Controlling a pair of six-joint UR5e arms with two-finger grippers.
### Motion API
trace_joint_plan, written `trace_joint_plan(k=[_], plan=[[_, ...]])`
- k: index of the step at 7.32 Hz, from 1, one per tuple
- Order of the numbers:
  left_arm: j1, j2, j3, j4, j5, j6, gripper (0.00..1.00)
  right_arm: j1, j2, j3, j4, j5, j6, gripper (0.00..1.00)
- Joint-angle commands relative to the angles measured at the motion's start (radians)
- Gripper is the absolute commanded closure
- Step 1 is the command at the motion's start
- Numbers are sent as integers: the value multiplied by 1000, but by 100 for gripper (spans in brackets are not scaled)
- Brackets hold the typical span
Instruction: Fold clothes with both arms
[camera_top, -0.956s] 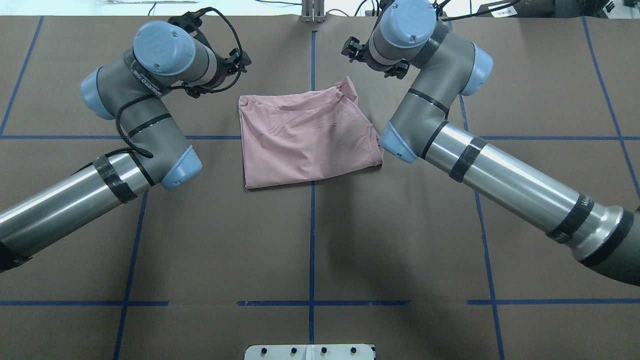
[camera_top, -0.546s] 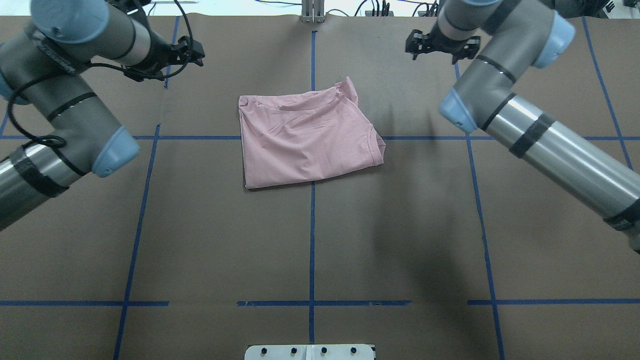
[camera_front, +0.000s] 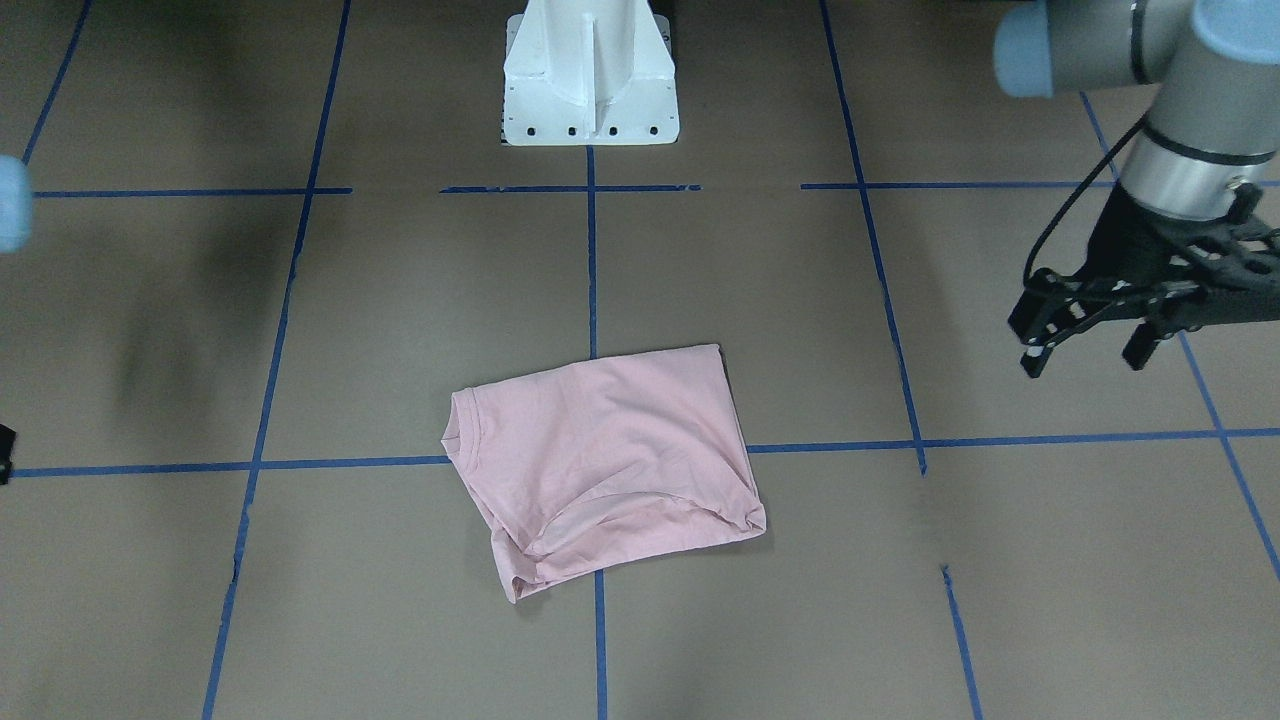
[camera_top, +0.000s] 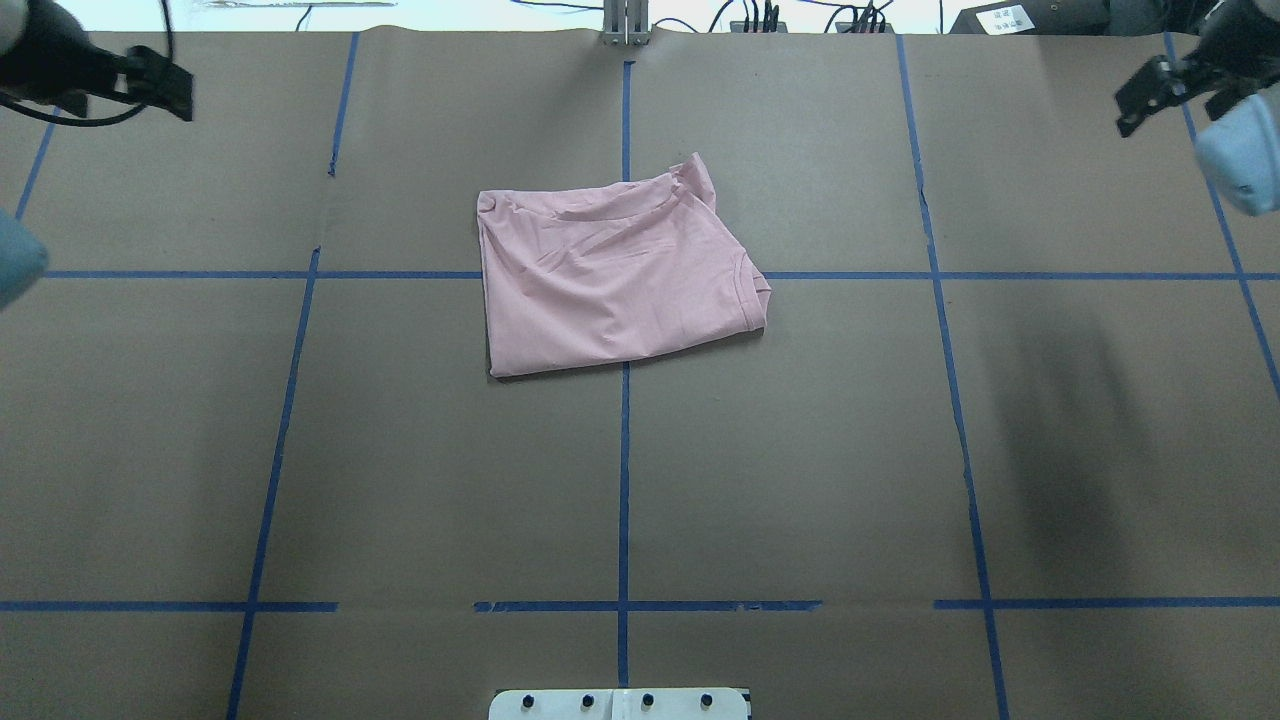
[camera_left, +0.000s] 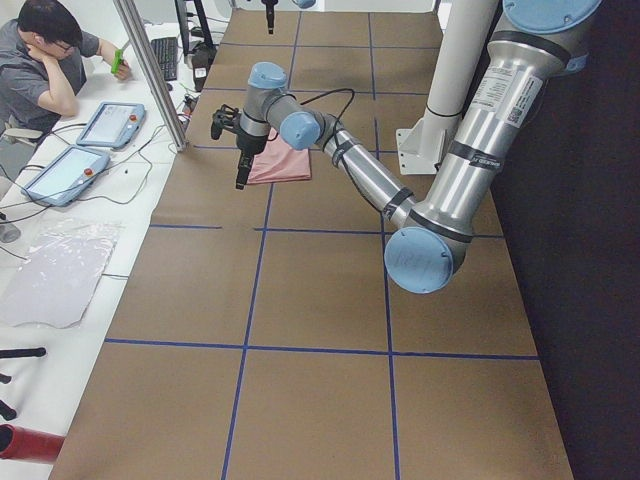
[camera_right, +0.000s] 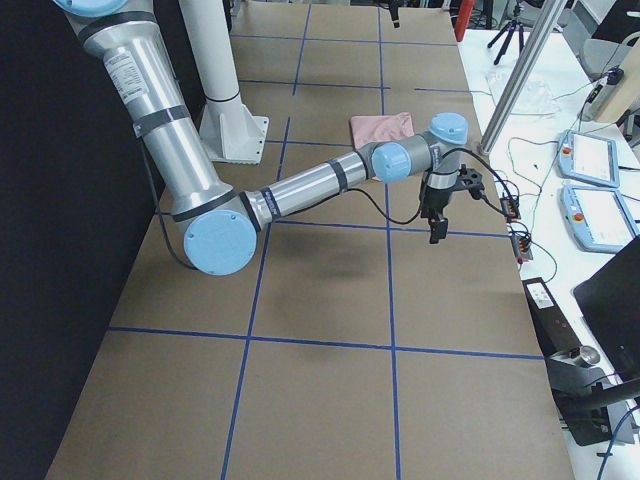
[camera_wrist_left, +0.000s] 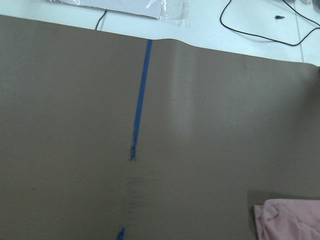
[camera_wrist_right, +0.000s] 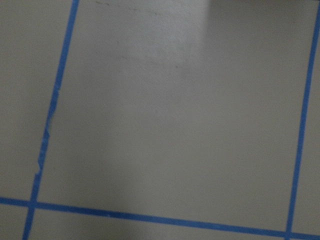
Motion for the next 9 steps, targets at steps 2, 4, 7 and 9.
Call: trace_joint_plan(k=[2,4,7,9], plan=[[-255,218,-6,10,-235,520,0,167,-239,54,-14,115,-319,0],[-268,318,75,-37,-241,454,0,168,-257,56,-9,109,-310,0],[-261,317,330,-426,-243,444,0,168,-293,119,-10,111,-310,0],[-269,360,304,-417,-240,510,0,168,-304,119,-10,111,-309,0]])
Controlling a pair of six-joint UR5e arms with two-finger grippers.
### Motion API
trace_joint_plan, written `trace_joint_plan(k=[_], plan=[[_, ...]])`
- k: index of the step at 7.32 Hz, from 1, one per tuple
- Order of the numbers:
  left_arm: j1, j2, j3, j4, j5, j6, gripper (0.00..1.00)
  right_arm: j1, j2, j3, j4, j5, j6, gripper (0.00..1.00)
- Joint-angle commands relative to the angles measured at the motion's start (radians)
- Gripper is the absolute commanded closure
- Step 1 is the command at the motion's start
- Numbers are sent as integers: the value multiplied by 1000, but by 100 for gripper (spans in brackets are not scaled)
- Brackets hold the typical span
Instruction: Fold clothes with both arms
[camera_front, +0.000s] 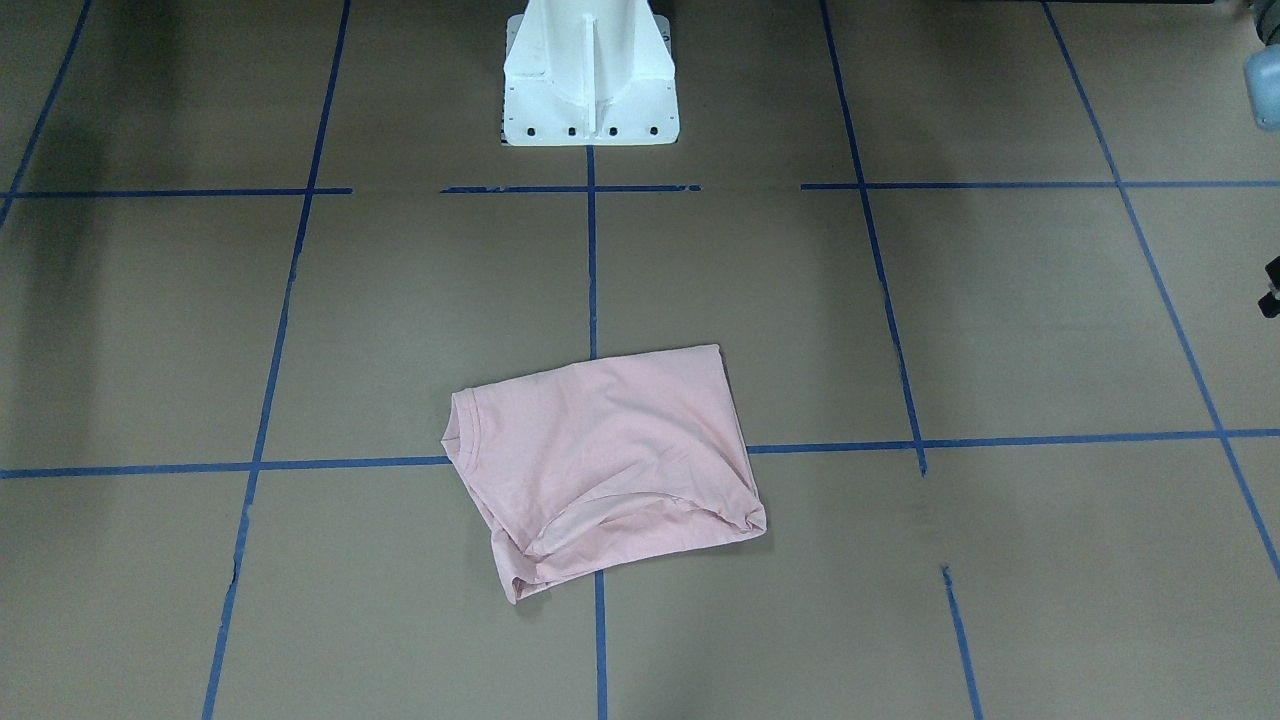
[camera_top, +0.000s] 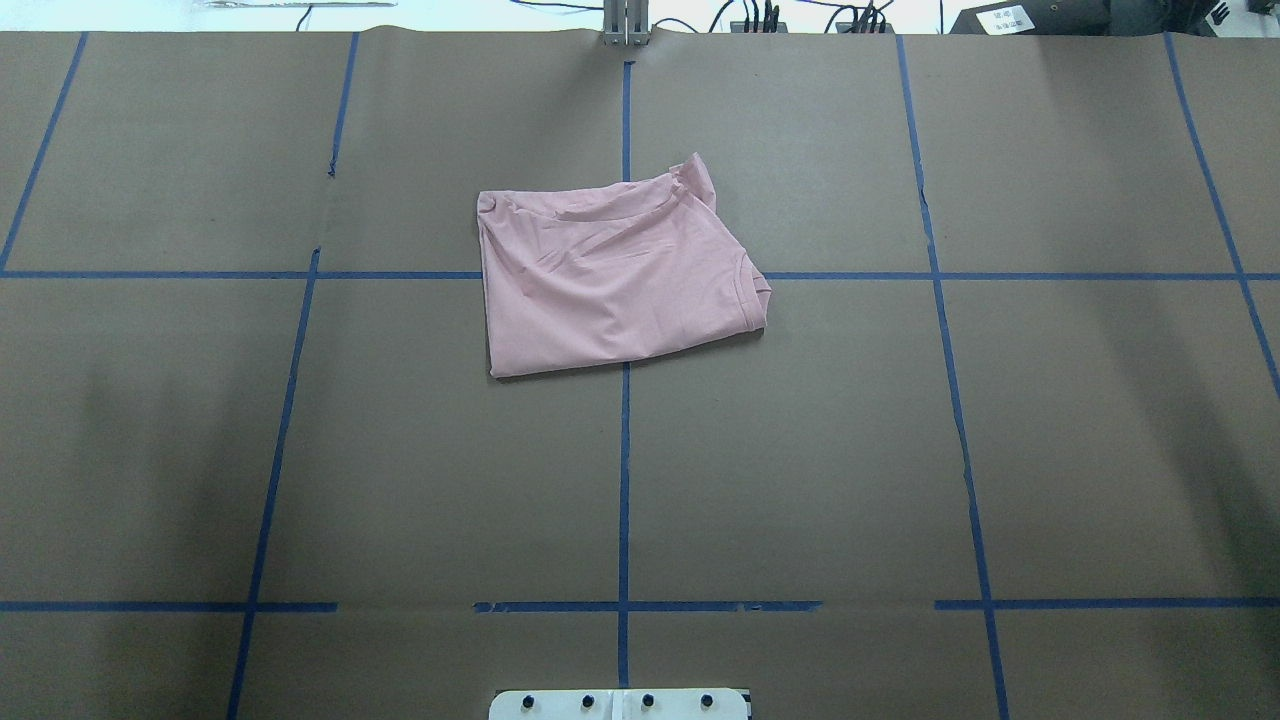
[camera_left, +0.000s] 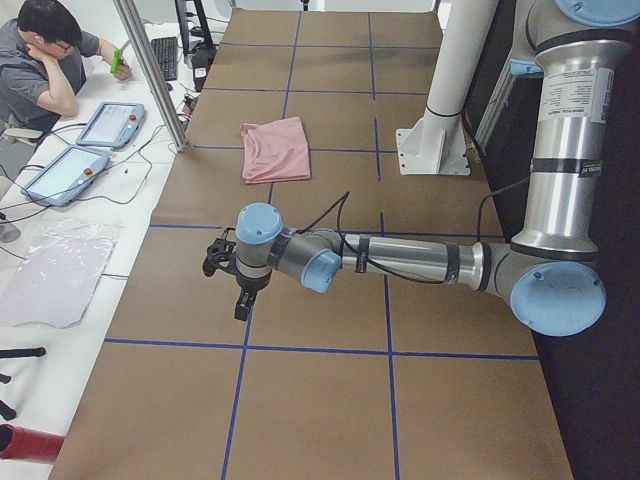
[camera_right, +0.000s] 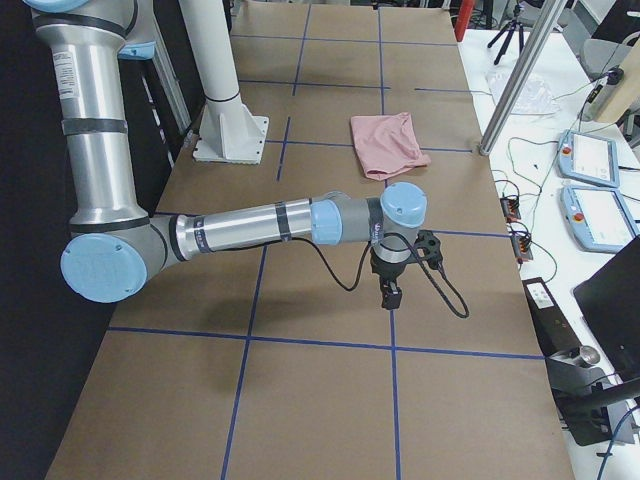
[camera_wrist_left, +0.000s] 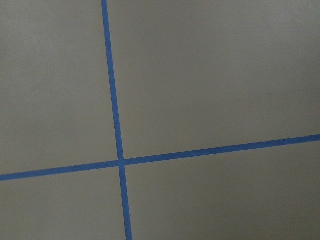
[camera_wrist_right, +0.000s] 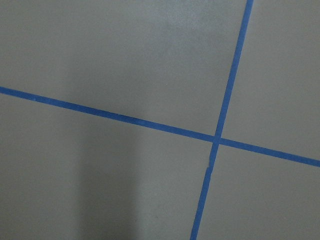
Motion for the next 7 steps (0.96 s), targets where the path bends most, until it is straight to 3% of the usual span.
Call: trace_joint_plan(k=[1,4,5,7], plan=[[-7,35,-41,21,2,62,0,0,-16,-4,-2,1,3,0],[-22,17,-75,384,13,294,0,2,-30,-2,-2,3,16,0],[-59,24,-65,409,6,420,0,3,-30,1,-2,4,38,0],[-105,31,3,394,-55,472,0,18,-36,-7,-3,15,39,0]])
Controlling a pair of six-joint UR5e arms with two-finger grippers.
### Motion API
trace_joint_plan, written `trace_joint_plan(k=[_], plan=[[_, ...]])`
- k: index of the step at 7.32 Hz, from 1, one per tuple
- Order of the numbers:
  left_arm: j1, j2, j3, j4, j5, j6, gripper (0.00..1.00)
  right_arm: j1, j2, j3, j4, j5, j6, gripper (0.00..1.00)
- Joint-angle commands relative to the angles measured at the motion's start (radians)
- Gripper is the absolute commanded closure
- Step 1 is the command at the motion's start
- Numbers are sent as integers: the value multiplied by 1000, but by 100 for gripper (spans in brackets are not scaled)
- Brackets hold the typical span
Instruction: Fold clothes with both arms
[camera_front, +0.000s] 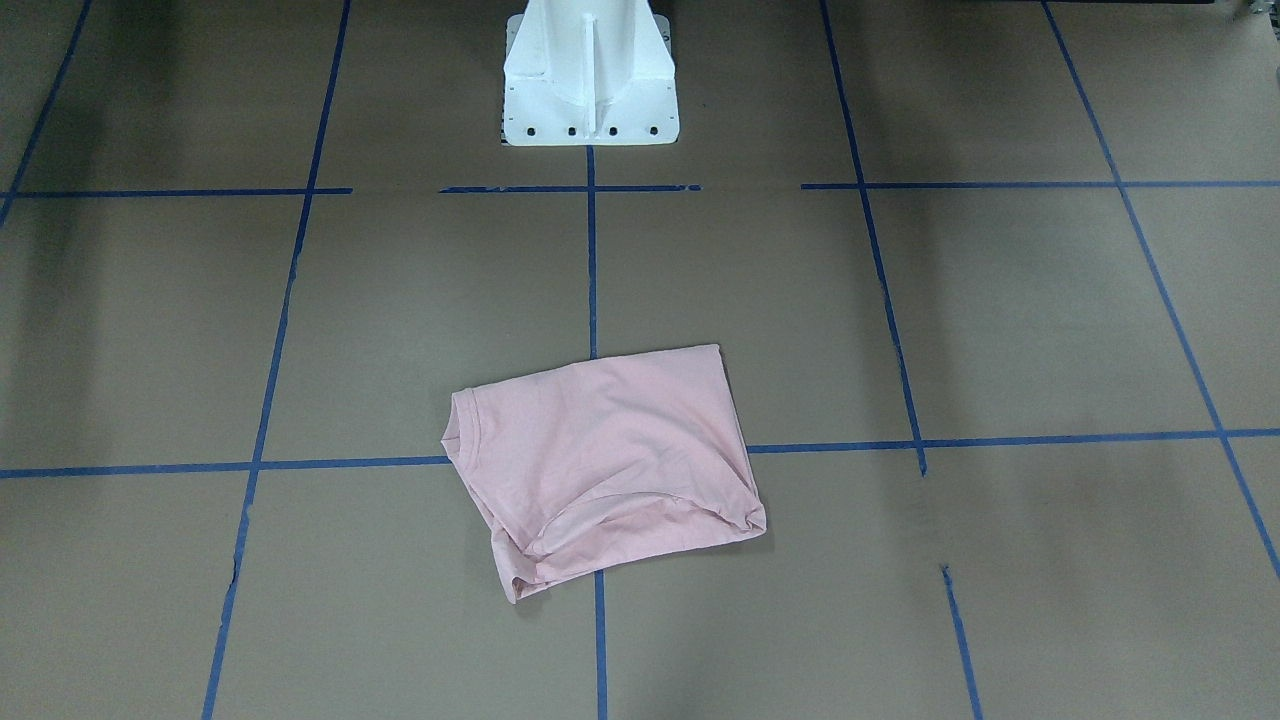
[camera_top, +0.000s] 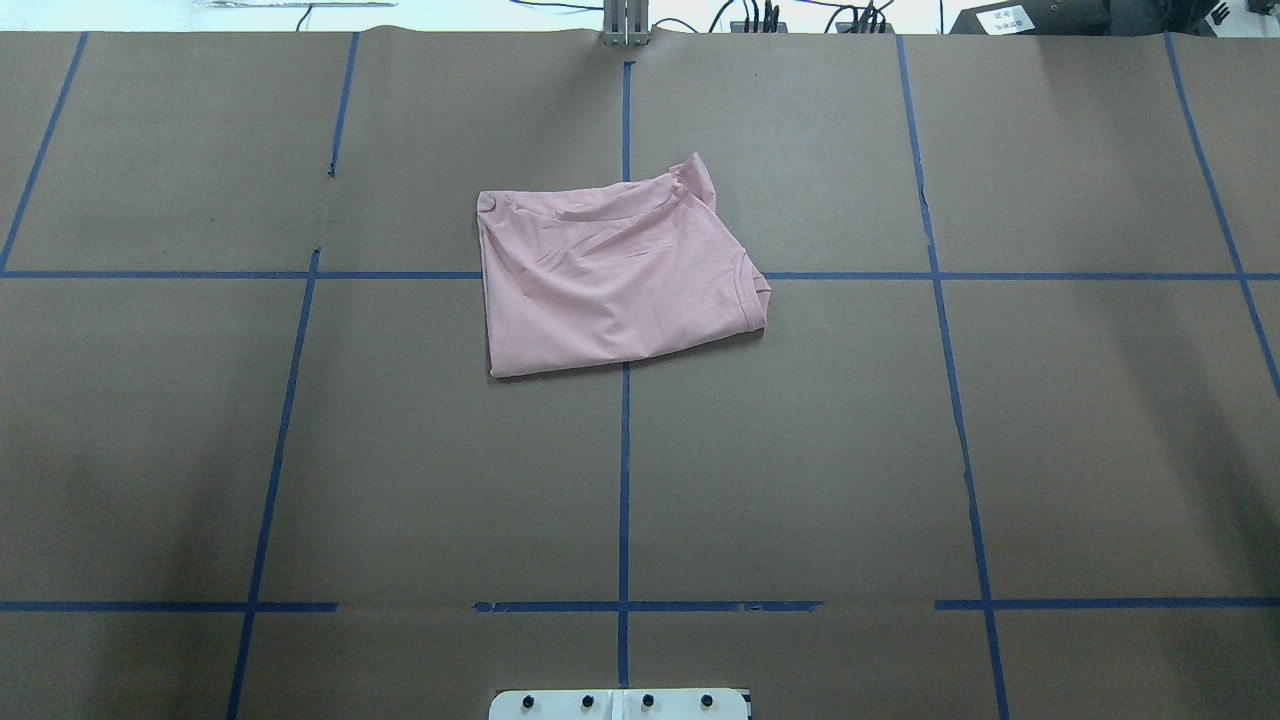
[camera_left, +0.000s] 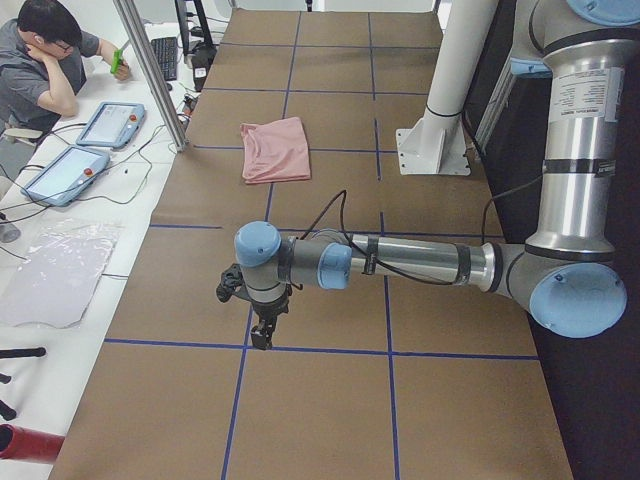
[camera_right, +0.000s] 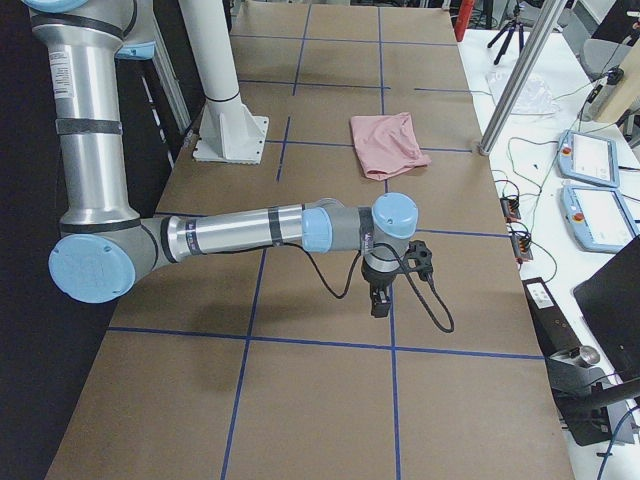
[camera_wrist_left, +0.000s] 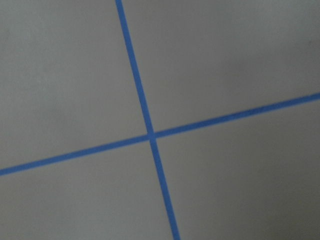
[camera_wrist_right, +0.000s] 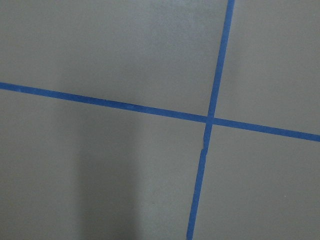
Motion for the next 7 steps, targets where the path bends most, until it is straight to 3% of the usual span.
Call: trace_joint_plan(k=[1,4,7], plan=[[-21,2,24,0,-54,39,0,14,-21,-6,0,13,3,0],[-23,2,23,-15,-54,30,0,15,-49,-50,11,13,-2,0],[-21,-6,27,-14,-49,27,0,67,-79,-115,109,15,0,0]])
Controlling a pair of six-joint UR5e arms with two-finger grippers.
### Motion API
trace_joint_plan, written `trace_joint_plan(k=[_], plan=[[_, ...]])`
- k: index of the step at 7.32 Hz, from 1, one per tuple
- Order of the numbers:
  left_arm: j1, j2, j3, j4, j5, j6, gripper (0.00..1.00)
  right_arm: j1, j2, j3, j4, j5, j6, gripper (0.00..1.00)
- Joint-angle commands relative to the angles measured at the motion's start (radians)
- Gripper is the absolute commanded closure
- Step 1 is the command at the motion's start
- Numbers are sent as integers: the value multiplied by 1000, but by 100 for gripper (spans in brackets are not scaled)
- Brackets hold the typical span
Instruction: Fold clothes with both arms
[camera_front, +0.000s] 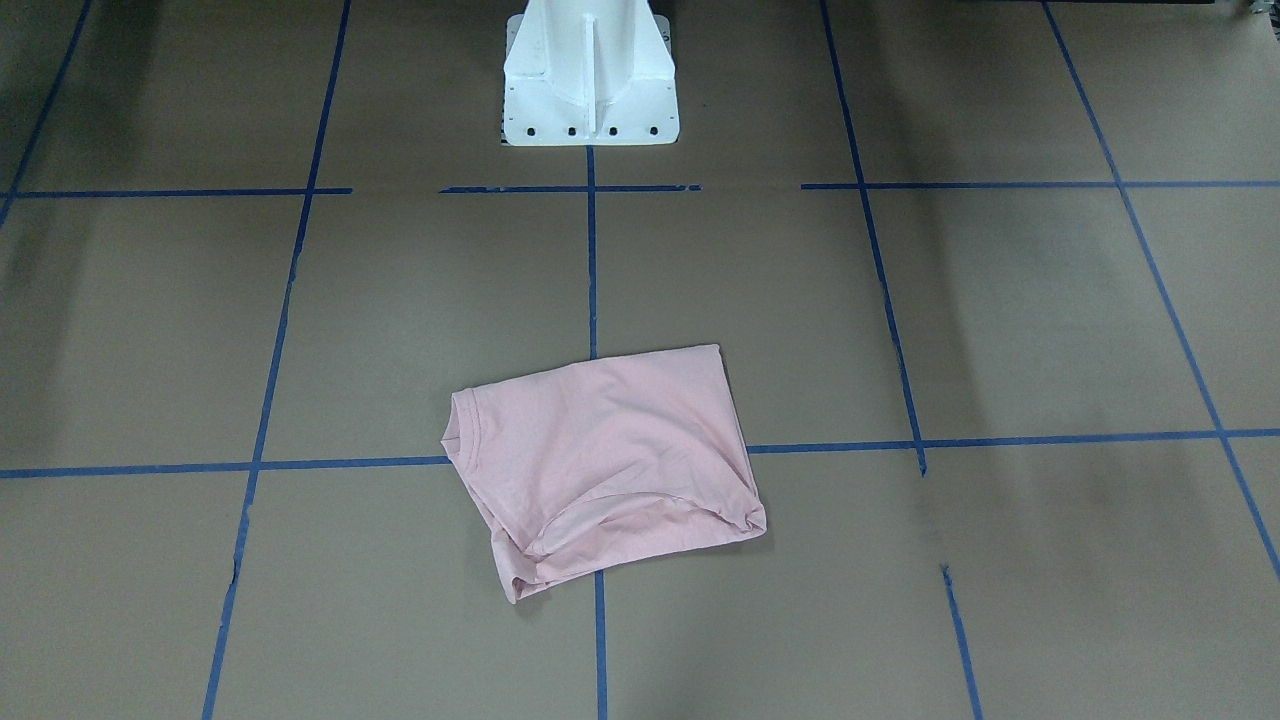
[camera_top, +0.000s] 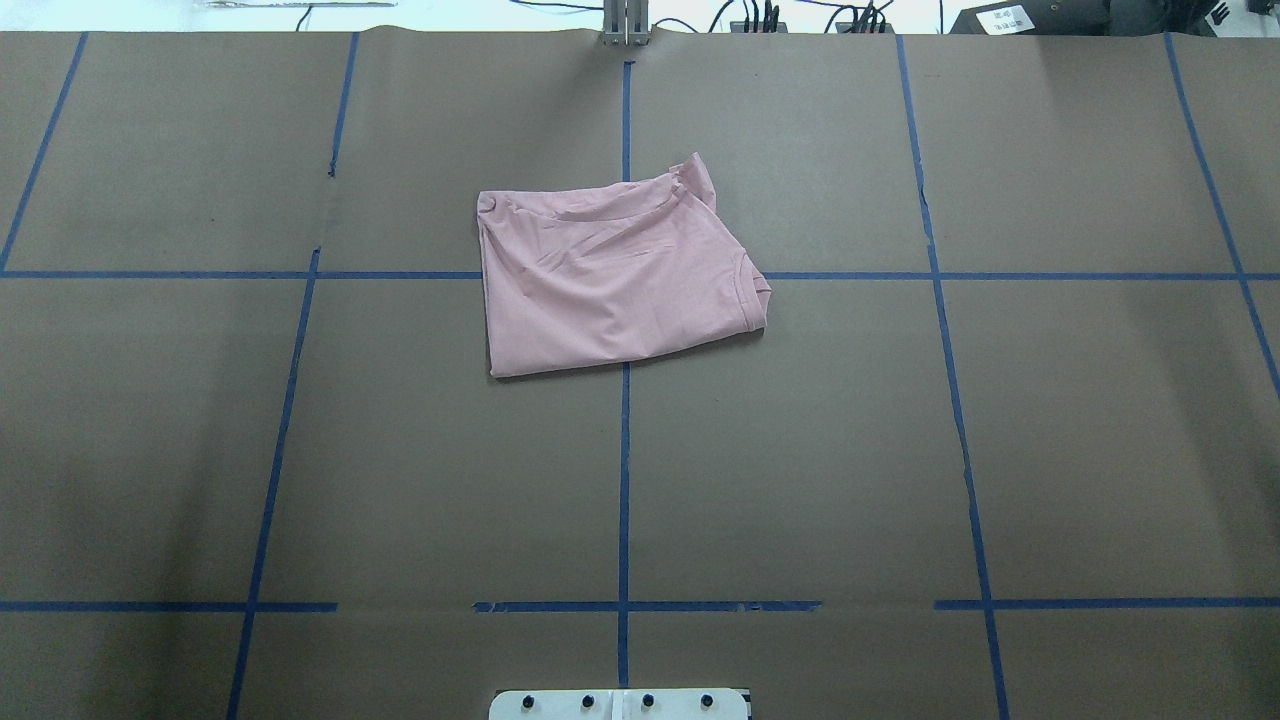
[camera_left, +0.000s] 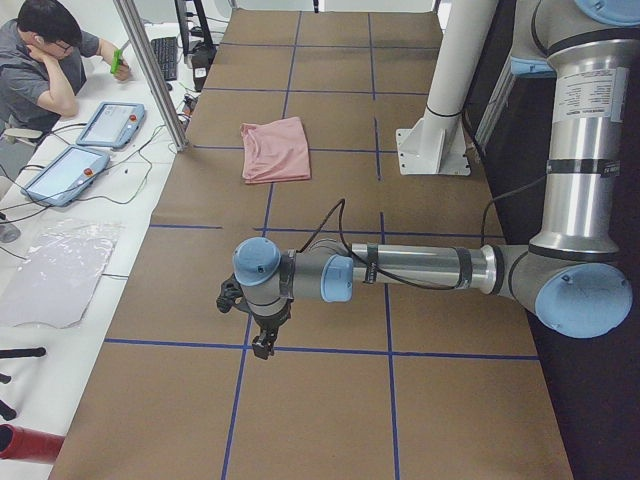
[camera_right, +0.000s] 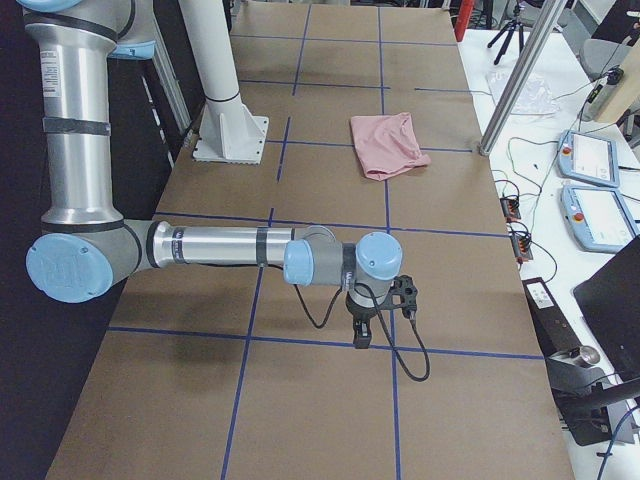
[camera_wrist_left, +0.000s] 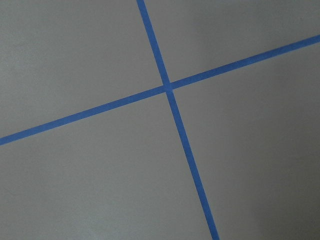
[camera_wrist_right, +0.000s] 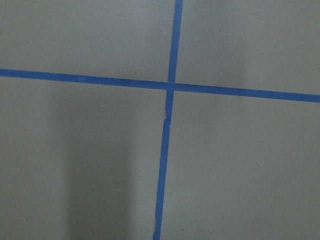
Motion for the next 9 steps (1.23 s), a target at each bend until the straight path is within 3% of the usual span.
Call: trace_joint_plan(k=[1,4,6,9], plan=[[0,2,0,0,1,-1,0,41,-8,-19,20,5,2,0],[0,5,0,5,6,-14,0,49,-2,-11,20,7,5,0],[0,6,-2,3,4,-229,0,49,-3,-11,20,5,5,0],[-1,8,8,3,-2,-232,0,49,-6,-11,20,7,5,0]])
